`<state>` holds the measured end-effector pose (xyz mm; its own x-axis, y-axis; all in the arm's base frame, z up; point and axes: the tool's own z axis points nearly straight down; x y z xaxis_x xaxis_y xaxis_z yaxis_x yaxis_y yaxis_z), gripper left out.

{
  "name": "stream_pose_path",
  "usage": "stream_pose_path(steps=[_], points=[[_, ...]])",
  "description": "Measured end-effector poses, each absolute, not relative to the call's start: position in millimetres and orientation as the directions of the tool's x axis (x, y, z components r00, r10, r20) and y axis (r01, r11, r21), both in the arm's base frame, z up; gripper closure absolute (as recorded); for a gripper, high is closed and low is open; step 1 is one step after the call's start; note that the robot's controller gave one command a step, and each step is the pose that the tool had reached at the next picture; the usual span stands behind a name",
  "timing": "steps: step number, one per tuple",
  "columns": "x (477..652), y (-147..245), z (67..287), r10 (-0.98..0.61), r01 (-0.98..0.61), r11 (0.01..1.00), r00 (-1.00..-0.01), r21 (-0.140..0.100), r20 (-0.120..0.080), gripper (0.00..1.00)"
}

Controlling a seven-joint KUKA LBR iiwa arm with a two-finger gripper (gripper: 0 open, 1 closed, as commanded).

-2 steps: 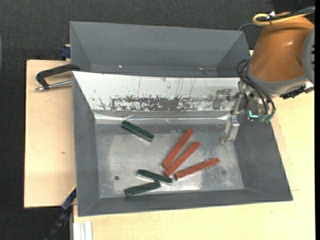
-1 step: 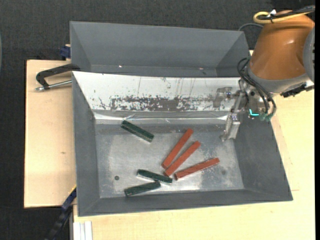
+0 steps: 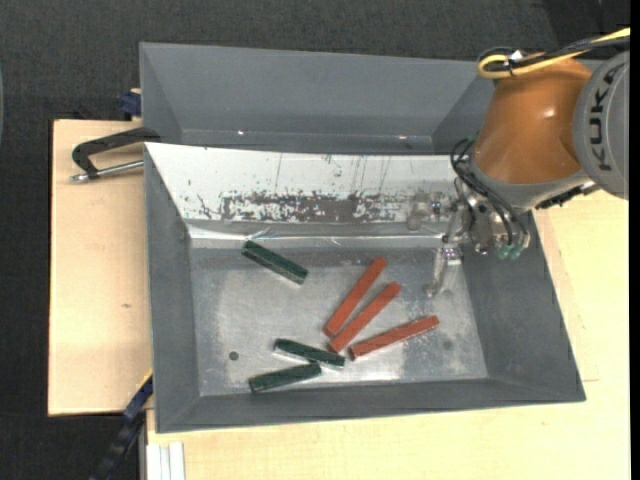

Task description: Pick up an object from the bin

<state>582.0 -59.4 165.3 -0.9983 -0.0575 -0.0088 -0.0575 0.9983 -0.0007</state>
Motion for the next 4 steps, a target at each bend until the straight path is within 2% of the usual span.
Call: stream_pose_path(steps=[1,2,3,4], points=[[578.2,-17.9,121.2,-0.291,-0.291,0.957,-0.957,0.000,-0.002,0.00],[567.7,-34.7,73.0,-0.570,-0.570,0.822,-0.822,-0.001,0.000,1.00],[567.7,-34.7,73.0,-0.570,-0.570,0.822,-0.822,-0.001,0.000,1.00],[588.0,22.6,227.0,-0.607,-0.607,0.795,-0.795,-0.004,-0.010,1.00]])
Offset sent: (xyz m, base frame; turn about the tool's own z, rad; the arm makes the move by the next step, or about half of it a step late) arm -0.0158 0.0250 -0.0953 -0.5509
